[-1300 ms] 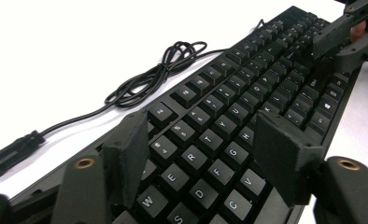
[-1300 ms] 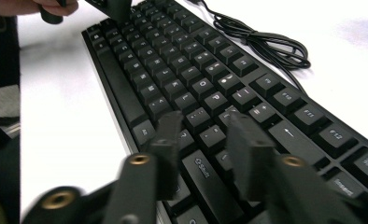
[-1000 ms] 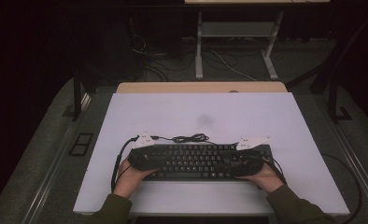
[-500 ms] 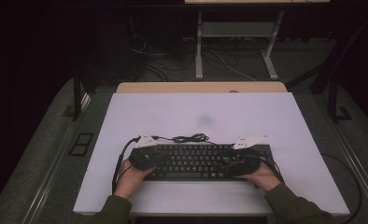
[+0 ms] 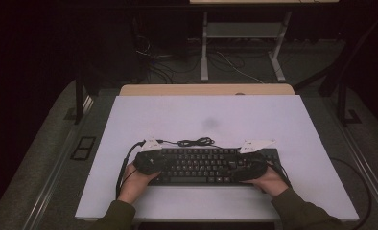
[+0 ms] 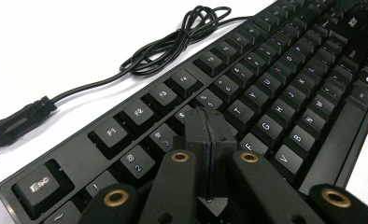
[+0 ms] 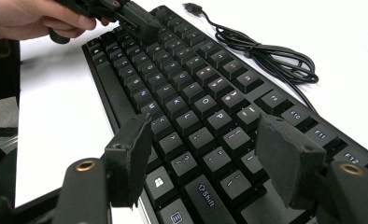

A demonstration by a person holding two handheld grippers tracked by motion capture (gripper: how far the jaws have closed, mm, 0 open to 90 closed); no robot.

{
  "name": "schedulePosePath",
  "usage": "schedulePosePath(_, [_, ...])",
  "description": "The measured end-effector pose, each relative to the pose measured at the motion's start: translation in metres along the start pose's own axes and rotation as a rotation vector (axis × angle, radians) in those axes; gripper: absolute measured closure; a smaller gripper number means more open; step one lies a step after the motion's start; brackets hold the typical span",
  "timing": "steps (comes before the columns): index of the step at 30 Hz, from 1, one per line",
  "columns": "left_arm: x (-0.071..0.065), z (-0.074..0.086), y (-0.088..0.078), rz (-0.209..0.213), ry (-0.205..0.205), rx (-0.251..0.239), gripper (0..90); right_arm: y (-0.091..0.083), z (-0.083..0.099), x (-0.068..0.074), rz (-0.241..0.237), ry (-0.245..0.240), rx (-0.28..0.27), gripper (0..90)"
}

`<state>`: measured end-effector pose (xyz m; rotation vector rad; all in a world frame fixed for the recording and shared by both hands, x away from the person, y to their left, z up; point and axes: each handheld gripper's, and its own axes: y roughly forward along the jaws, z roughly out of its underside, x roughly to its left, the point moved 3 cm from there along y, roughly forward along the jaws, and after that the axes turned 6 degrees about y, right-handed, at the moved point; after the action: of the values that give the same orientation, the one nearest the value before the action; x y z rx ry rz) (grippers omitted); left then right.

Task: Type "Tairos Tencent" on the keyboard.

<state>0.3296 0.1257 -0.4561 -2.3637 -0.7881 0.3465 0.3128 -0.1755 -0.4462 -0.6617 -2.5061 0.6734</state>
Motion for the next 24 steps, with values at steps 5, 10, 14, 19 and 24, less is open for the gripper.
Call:
schedulePosePath(5, [-0.001, 0.001, 0.002, 0.000, -0.001, 0.003, 88.4, 0.000, 0.000, 0.000, 0.000, 0.000, -0.003, 36.2])
schedulePosePath(10, [-0.001, 0.001, 0.000, 0.001, 0.007, 0.004, 88.2, 0.000, -0.002, 0.000, -0.007, 0.003, -0.007, 36.1])
schedulePosePath(14, [-0.002, 0.000, -0.001, 0.006, -0.002, -0.011, 86.4, 0.001, -0.004, 0.001, -0.015, 0.003, -0.011, 36.1])
schedulePosePath(19, [-0.003, -0.001, -0.002, 0.011, -0.006, -0.027, 80.2, 0.003, -0.008, 0.000, -0.020, 0.005, -0.015, 36.2])
schedulePosePath(24, [-0.005, -0.001, -0.006, 0.017, -0.006, -0.047, 71.6, 0.006, -0.011, 0.002, -0.020, 0.001, -0.016, 36.5])
